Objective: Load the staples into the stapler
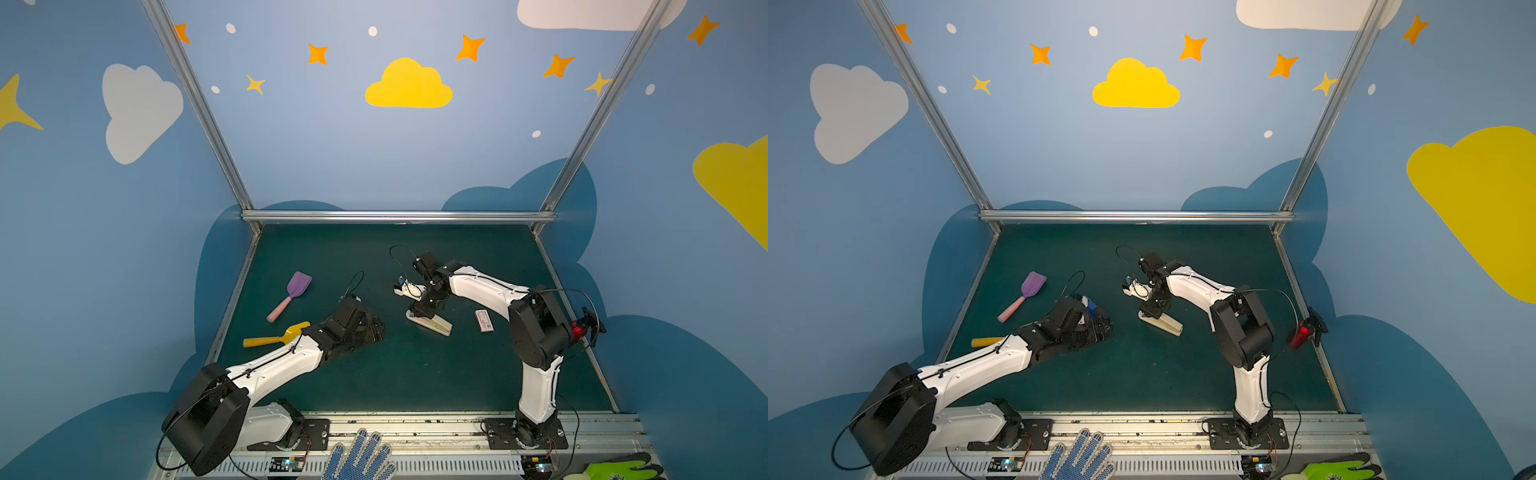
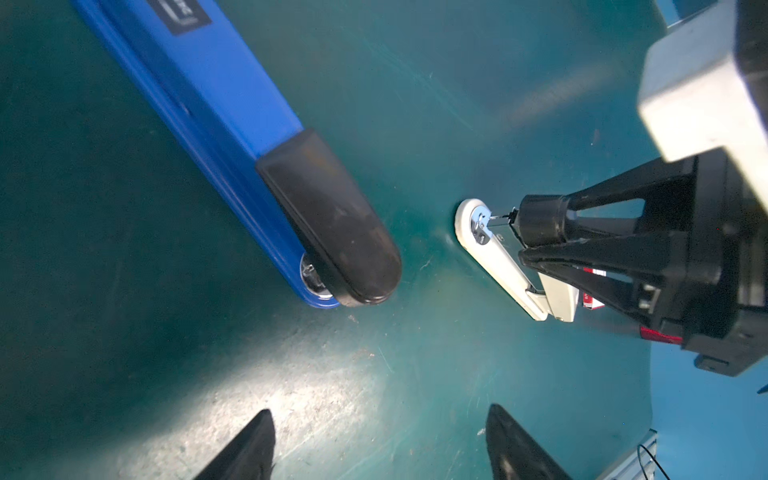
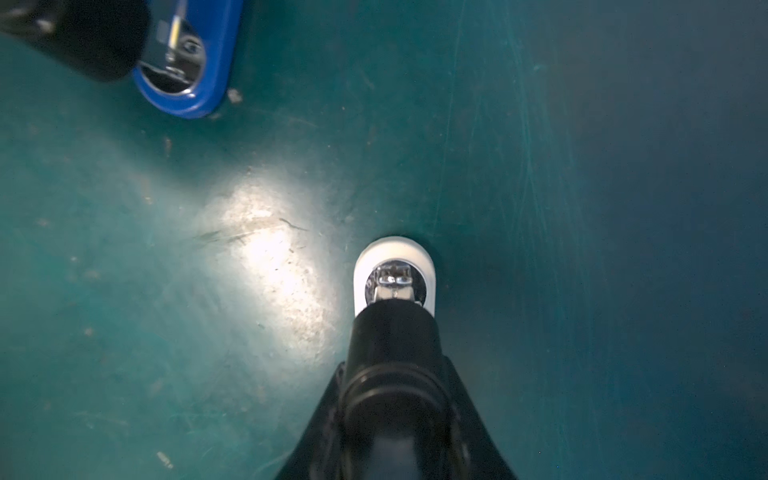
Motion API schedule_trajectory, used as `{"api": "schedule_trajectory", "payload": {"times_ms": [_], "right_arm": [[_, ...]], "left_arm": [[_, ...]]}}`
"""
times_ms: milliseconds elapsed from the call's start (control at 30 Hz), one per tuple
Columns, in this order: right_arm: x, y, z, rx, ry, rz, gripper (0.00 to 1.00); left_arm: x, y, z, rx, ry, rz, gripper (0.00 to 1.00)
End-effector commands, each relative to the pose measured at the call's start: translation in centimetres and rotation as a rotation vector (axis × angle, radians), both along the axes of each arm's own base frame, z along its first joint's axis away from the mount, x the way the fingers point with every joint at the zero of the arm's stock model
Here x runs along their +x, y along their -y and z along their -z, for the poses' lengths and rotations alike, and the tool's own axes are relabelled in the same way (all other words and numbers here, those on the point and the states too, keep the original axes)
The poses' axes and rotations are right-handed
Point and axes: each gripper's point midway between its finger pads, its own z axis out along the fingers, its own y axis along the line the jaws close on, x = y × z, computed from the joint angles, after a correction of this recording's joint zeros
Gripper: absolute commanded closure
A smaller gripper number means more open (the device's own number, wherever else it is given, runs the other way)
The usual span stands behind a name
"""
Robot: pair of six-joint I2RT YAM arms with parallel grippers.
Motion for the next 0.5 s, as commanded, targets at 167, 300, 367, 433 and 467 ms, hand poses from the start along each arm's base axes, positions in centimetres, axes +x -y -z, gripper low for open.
{"api": "schedule_trajectory", "payload": {"times_ms": [167, 300, 367, 433, 467], "right_arm": [[-3.1, -2.2, -9.0, 0.281, 0.099, -0.173, 1.0], [-5.5, -2.8, -10.8, 0.371, 0.127, -0.328, 1.0], [-6.9, -3.1, -11.7, 0.429, 0.151, -0.428, 1.0], [-7.6, -3.3, -12.5, 0.475, 0.17, -0.459, 1.0], [-7.7, -3.4, -13.1, 0.492, 0.183, -0.463, 1.0]], "left_arm": [[1.2, 0.2, -4.0, -0.29, -0.003, -0.031, 0.45], [1.3, 0.7, -5.8, -0.361, 0.011, 0.01, 0.45], [1.3, 1.6, -7.1, -0.394, 0.018, 0.054, 0.44], [1.3, 2.3, -7.7, -0.416, 0.011, 0.088, 0.42], [1.4, 2.5, -7.9, -0.425, 0.007, 0.101, 0.41]]}}
